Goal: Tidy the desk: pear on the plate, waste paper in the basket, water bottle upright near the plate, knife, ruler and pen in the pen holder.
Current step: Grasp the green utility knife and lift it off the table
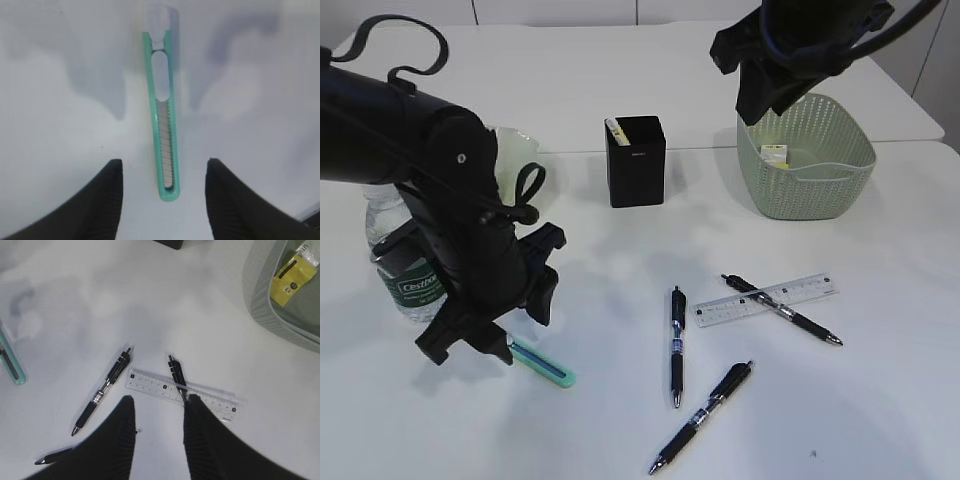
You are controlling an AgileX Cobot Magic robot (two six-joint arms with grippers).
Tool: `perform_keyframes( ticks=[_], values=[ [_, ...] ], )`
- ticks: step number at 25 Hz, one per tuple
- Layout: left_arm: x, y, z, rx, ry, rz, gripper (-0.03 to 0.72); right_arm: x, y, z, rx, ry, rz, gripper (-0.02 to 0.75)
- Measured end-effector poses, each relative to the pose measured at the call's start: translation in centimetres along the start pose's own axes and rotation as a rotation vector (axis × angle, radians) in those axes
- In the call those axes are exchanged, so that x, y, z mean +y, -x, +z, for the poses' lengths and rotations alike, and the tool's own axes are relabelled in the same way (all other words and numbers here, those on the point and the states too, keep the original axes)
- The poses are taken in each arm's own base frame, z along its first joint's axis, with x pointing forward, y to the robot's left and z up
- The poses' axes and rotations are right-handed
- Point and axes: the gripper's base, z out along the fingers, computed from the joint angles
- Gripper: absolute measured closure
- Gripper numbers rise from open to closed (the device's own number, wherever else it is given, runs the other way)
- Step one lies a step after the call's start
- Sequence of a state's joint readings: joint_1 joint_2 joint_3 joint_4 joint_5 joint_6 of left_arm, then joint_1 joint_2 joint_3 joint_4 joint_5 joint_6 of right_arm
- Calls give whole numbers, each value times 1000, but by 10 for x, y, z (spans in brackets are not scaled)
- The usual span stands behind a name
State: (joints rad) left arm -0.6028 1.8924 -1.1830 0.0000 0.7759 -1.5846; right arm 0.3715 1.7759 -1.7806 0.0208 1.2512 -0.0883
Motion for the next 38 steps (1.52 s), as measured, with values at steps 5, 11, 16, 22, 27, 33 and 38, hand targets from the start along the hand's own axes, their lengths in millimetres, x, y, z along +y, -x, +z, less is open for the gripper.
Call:
perform_keyframes(
  ticks=[5, 11, 16, 22, 27, 33, 38],
  values=[
    [0, 1, 6, -12, 10, 13, 332, 0, 0, 0, 0, 0, 0, 458],
    [-1, 2, 17, -18, 20, 17, 353, 0, 0, 0, 0, 0, 0, 458],
    [-1, 2, 24, -21, 35, 21, 358, 0, 0, 0, 0, 0, 0, 458],
    [0, 4, 29, -39, 48, 42, 359, 0, 0, 0, 0, 0, 0, 458],
    [-1, 4, 29, -42, 38, 44, 359, 0, 0, 0, 0, 0, 0, 458],
    [-1, 8, 36, -47, 44, 37, 359, 1, 0, 0, -1, 9, 3, 458],
    [-2, 8, 41, -49, 42, 39, 362, 1, 0, 0, -1, 14, 2, 458]
  ],
)
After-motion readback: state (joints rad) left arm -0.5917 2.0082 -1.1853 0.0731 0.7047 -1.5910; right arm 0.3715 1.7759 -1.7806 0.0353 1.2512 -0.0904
